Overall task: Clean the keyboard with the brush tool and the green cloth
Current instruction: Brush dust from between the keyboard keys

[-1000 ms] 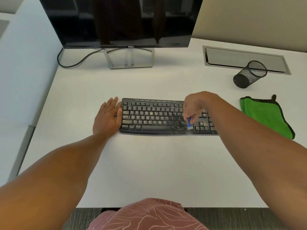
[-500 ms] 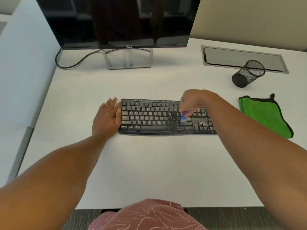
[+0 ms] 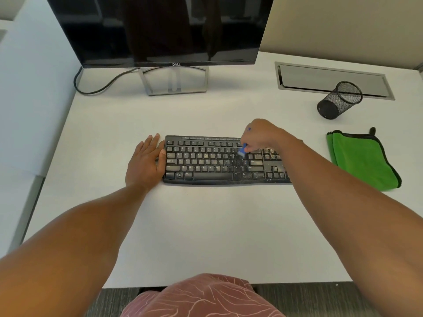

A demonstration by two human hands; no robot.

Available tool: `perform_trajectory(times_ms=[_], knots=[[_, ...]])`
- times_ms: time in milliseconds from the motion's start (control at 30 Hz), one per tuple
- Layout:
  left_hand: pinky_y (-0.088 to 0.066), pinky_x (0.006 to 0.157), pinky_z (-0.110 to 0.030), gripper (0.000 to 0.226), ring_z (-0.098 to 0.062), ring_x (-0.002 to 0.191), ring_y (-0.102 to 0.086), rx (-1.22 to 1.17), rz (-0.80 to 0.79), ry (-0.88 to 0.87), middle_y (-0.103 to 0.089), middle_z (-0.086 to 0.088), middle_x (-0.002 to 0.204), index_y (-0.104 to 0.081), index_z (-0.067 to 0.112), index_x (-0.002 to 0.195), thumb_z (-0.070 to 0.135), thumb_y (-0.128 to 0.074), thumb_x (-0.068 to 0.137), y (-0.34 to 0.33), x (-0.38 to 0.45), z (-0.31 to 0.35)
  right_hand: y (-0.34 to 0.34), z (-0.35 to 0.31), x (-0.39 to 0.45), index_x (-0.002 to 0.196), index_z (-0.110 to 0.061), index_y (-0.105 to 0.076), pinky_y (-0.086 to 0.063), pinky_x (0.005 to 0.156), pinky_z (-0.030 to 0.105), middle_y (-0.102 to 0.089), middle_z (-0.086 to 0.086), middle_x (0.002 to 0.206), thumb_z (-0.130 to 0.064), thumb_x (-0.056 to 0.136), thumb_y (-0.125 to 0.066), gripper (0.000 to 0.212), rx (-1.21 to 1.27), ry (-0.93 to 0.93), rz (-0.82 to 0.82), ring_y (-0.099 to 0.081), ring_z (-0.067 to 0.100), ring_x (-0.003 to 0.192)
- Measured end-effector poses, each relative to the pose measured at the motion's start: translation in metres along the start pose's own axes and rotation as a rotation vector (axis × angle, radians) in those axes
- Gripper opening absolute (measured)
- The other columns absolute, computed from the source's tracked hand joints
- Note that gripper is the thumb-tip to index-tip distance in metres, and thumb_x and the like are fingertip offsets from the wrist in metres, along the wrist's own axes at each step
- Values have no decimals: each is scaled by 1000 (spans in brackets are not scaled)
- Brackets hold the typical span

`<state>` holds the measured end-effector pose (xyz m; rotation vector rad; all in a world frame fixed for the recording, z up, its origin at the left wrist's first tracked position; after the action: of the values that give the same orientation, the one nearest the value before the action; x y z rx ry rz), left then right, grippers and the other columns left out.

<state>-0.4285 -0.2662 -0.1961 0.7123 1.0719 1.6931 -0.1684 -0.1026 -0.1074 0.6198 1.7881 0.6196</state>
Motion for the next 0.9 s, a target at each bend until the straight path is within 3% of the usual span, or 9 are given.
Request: perform_trajectory(times_ms=[100, 200, 233, 300, 467, 633, 767, 833, 900], knots=[[-7, 126, -30, 57, -12, 154, -18, -2, -1, 3, -31, 4, 163, -42, 25, 154, 42, -18, 104, 0, 0, 0, 0, 3, 4, 79, -11, -63, -41, 63, 25, -68, 13, 93, -9, 90, -55, 13, 199, -16, 44, -65, 16, 98], [-6, 126, -29, 57, -13, 154, -18, -3, -2, 7, -31, 4, 163, -42, 25, 154, 42, -18, 104, 1, 0, 1, -28, 8, -10, 102, -3, -71, -57, 75, 29, -72, 7, 94, -19, 94, -62, 20, 22, -60, -165, -69, 14, 76], [-6, 126, -29, 58, -13, 154, -18, -1, 0, 4, -32, 4, 163, -42, 25, 154, 42, -18, 104, 1, 0, 1, -35, 13, -15, 104, 0, -69, -59, 69, 27, -72, 11, 93, -13, 93, -62, 18, 94, -134, -226, -71, 16, 72], [-7, 126, -30, 58, -13, 154, -18, -1, -1, 0, -32, 3, 163, -42, 25, 153, 41, -18, 104, 1, 0, 1, -28, 10, -9, 101, -3, -67, -58, 57, 25, -69, 13, 86, -1, 88, -62, 14, 46, -62, -175, -69, 19, 66], [-7, 125, -29, 58, -13, 154, -18, -5, -2, 10, -31, 5, 163, -42, 25, 153, 41, -19, 103, 1, 0, 1, 10, -1, -4, 101, -4, -69, -58, 85, 39, -72, 16, 98, -9, 86, -58, 20, 59, 3, 149, -70, 29, 93], [-7, 126, -29, 58, -12, 154, -18, -11, -3, 13, -31, 5, 163, -43, 25, 153, 42, -19, 103, 1, -1, 1, -22, 5, -18, 96, 1, -65, -59, 75, 32, -66, 6, 81, -1, 85, -63, 11, 86, -34, -106, -66, 21, 70], [-6, 125, -28, 57, -12, 154, -17, -3, -6, 10, -30, 5, 164, -41, 27, 154, 42, -19, 103, 2, -1, 1, -6, -10, -13, 114, -7, -68, -45, 68, 23, -71, 4, 103, -23, 95, -57, 27, -198, 84, -16, -67, 19, 95], [-6, 125, -28, 57, -11, 154, -17, -5, -4, 9, -30, 5, 164, -42, 27, 154, 42, -19, 103, 2, -1, 2, -4, -12, -10, 100, -4, -69, -45, 64, 23, -70, 4, 95, -21, 95, -58, 20, -260, 88, 41, -66, 19, 90], [-7, 125, -29, 57, -12, 154, -17, -8, -5, 11, -30, 5, 164, -42, 26, 154, 42, -19, 104, 3, -1, 2, -27, 1, -14, 80, -7, -63, -50, 62, 23, -64, 2, 75, -18, 93, -62, 17, 6, -78, -115, -65, 19, 76]])
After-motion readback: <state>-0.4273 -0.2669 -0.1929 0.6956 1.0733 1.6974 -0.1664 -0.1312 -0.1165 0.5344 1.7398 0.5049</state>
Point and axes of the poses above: each hand's wrist, its own x-axis towards the middle knuckle, its own y-axis out of the back of the hand, z = x × y, the point moved 10 cm from there along x, towards the middle knuckle
